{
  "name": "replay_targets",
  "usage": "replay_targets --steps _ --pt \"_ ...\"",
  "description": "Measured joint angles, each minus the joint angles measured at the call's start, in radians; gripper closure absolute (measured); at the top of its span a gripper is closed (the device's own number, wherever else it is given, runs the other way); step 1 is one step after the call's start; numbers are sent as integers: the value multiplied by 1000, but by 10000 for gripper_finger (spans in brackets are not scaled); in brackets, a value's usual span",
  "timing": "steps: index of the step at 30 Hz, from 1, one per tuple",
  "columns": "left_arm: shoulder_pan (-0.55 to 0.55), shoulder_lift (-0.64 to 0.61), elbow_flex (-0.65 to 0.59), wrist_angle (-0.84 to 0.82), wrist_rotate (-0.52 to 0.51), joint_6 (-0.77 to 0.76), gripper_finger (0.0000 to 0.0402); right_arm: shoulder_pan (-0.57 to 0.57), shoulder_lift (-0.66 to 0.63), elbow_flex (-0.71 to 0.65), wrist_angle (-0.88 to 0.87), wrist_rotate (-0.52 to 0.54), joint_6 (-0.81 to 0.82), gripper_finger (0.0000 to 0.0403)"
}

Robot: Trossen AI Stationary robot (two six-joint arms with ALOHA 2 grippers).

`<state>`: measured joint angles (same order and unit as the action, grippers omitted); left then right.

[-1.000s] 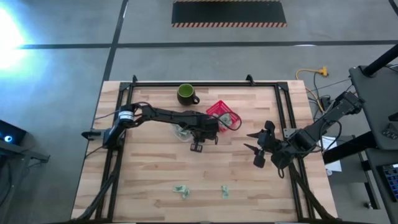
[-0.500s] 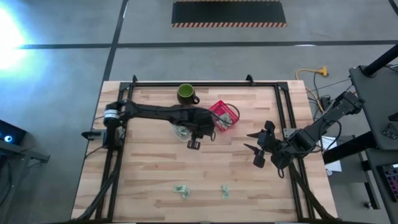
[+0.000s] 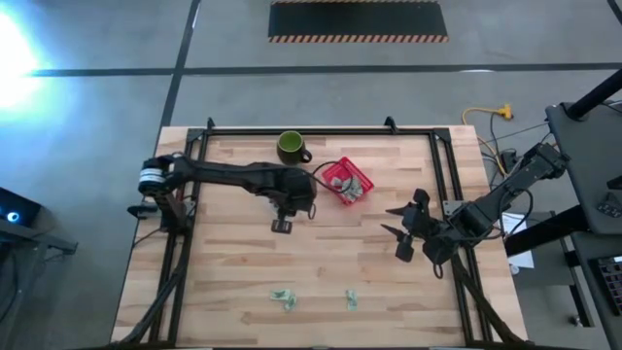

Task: Pick and place items into bin
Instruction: Put the stevia packet into the transparent bin

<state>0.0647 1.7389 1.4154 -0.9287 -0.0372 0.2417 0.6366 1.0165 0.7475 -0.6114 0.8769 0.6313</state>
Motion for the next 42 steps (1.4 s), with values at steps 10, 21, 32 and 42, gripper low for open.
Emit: replay_targets --steps 10,21,32,42 --pt "46 -8 -113 19 -28 0 384 0 1 0 4 16 2 218" --pt "44 -21 -101 -24 -23 -81 278 0 1 -21 47 15 5 218" --pt "-178 -199 -154 -138 -128 -223 270 -1 5 -92 209 -69 -54 218" --pt "-509 -411 -443 290 -152 -290 270 0 120 -114 717 -366 -495 218"
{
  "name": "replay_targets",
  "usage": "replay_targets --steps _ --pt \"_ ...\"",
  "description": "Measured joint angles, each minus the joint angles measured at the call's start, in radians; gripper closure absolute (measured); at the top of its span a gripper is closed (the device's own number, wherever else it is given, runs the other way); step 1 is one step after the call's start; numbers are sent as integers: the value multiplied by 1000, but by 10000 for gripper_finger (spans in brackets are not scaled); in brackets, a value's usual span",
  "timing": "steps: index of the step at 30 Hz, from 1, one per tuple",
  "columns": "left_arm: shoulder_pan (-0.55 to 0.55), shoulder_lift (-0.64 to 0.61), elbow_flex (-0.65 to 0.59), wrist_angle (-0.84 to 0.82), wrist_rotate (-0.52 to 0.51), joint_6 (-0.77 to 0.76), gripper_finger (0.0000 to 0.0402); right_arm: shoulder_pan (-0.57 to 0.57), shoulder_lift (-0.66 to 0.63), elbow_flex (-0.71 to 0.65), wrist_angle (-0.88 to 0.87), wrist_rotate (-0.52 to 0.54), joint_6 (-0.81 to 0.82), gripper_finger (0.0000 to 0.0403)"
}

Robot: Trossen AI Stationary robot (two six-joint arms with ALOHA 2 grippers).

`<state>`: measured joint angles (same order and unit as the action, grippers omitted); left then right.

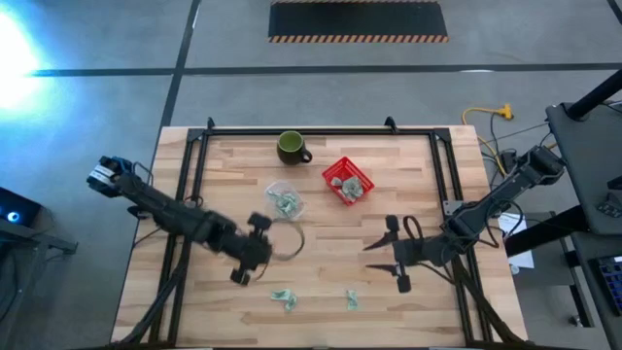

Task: Pick and place items into bin
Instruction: Put the stevia packet into the transparent bin

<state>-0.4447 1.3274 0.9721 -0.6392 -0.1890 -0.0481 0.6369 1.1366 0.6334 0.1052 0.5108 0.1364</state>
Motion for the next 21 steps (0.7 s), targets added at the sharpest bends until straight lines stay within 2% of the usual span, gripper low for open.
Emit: replay_targets --steps 4,10,16,21 --pt "-103 -7 -118 219 1 -20 270 0 13 12 29 -15 -57 218" --pt "-177 61 -196 395 -6 -77 270 0 11 20 26 -15 -43 218" --pt "-185 182 -194 493 -29 -110 270 0 11 20 24 -15 -38 218" --pt "-185 258 -175 491 -25 -179 270 0 11 20 22 -15 -34 218"
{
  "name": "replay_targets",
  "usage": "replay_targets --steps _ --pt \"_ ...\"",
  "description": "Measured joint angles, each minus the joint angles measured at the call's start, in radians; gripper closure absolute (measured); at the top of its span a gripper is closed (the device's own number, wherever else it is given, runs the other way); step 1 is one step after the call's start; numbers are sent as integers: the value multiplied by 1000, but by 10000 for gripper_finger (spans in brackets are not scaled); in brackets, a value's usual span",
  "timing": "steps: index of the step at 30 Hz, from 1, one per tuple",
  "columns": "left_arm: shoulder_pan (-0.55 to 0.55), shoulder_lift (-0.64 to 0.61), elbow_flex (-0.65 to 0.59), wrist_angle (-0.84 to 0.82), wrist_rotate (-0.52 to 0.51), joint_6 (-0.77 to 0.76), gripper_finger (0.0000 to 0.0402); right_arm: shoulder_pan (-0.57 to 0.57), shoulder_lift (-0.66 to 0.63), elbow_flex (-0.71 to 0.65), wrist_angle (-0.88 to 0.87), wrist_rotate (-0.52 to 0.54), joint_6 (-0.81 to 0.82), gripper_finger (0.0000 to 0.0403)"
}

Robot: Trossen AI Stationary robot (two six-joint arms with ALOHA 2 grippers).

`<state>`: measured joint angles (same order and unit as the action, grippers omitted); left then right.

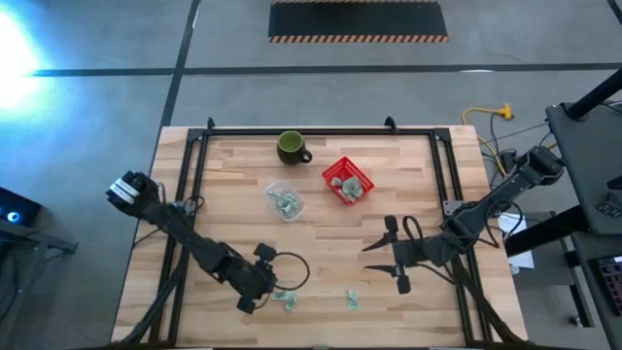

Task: Pick and place items into bin
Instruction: Put the stevia packet into the transparent bin

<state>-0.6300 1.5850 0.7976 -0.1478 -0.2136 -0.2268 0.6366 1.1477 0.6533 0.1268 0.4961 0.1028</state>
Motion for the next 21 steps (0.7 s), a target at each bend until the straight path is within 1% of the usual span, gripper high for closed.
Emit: replay_targets --steps 9,12,21 --pt "2 15 5 31 17 -109 270 0 0 0 -1 0 2 218" --pt "2 16 -8 64 43 -127 270 0 0 0 -2 0 2 218" --pt "2 71 -12 87 56 -134 270 0 0 0 -4 1 -1 218"
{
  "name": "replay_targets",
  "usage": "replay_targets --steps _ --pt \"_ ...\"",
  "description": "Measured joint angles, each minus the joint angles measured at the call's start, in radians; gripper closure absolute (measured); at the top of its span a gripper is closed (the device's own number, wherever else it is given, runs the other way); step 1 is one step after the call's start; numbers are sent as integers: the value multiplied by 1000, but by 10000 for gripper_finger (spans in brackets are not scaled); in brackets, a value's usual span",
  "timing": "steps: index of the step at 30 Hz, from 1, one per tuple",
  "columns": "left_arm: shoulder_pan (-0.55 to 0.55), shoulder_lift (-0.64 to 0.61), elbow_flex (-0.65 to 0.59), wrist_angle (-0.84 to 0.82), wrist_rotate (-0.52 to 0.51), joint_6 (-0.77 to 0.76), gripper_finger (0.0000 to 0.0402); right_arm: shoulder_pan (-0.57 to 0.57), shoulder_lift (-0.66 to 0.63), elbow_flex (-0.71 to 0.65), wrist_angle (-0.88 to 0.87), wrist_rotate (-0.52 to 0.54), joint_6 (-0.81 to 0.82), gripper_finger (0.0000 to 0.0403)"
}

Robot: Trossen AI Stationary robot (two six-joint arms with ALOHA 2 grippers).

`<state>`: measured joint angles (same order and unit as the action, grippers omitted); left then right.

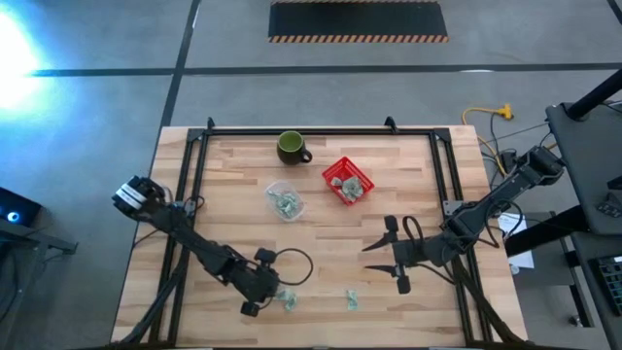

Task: Pick and place items into bin
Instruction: Put the stevia packet into the transparent bin

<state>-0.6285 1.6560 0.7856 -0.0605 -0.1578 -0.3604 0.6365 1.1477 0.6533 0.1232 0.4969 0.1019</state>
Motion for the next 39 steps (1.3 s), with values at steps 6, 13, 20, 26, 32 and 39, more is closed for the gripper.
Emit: replay_targets --steps 6,13,20,26,32,39 --pt "0 33 5 31 28 0 270 0 0 0 -2 0 0 218" --pt "0 31 5 31 34 29 284 0 0 0 -5 1 0 218" --pt "-1 15 17 13 36 106 381 0 0 0 -7 2 0 218" --pt "4 -19 35 2 12 182 394 0 0 0 -8 3 0 218" --pt "52 -89 37 -117 -167 245 400 -1 0 0 -15 3 0 218" --pt "182 -205 25 -219 -219 371 401 0 0 -1 -15 27 0 218"
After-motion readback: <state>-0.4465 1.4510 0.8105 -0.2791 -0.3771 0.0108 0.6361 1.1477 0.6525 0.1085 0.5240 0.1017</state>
